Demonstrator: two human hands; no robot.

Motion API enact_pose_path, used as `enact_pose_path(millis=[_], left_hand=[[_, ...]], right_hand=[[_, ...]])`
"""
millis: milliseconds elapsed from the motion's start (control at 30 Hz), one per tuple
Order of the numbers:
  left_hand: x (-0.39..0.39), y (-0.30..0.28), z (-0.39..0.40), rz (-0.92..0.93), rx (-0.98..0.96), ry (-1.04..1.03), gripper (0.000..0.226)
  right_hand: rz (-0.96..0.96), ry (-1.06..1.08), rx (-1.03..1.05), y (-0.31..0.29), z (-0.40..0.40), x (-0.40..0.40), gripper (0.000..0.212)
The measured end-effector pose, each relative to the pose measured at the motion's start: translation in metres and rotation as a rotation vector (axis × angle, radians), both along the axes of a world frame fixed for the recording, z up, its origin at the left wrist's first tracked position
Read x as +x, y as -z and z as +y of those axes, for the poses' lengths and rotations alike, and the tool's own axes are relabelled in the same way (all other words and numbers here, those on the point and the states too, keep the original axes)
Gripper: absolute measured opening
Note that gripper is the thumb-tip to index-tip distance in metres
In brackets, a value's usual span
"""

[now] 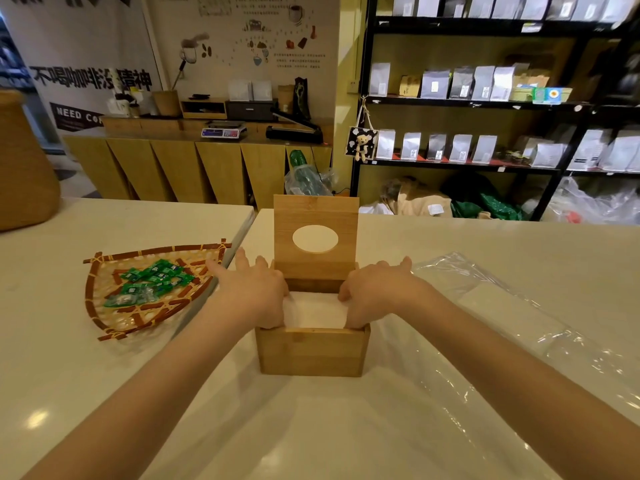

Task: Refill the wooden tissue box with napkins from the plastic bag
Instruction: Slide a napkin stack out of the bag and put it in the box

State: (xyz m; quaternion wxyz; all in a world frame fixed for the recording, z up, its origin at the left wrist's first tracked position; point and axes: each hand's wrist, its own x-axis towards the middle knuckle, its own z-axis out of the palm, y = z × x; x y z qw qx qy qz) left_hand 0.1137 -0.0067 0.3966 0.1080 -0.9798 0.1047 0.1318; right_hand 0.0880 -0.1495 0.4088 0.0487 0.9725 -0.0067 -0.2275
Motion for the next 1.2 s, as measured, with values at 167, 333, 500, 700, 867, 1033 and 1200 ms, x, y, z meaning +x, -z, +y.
enact_pose_path(millis=[167, 333, 500, 700, 867, 1033, 1200], left_hand=[[0.002, 0.001, -0.007, 0.032, 0.147, -0.013, 0.055], [0.001, 0.003, -0.008, 0.024, 0.145, -0.001, 0.052], [0.004, 0.003, -0.004, 0.064, 0.097, 0.024, 0.050], [-0.006, -0.024, -0.007, -0.002, -0.027, 0.068, 0.042], [-0.064, -0.064, -0.051, -0.339, -0.286, 0.493, 0.038], [-0.100, -0.052, -0.118, -0.087, -0.489, 0.988, 0.033], [-0.112, 0.004, -0.195, 0.092, -0.464, 1.219, 0.057]], right_hand=[[-0.025, -0.025, -0.147, 0.000, 0.012, 0.001, 0.026], [-0.083, 0.014, -0.214, 0.008, 0.015, -0.003, 0.040], [-0.115, 0.025, 0.024, 0.010, 0.008, -0.002, 0.036], [-0.130, 0.117, 0.777, -0.006, -0.034, -0.027, 0.040], [-0.369, 0.174, 0.915, -0.005, -0.091, -0.062, 0.036], [-0.560, 0.286, 0.952, 0.004, -0.151, -0.119, 0.028], [-0.740, 0.480, 0.898, 0.014, -0.198, -0.187, 0.020]])
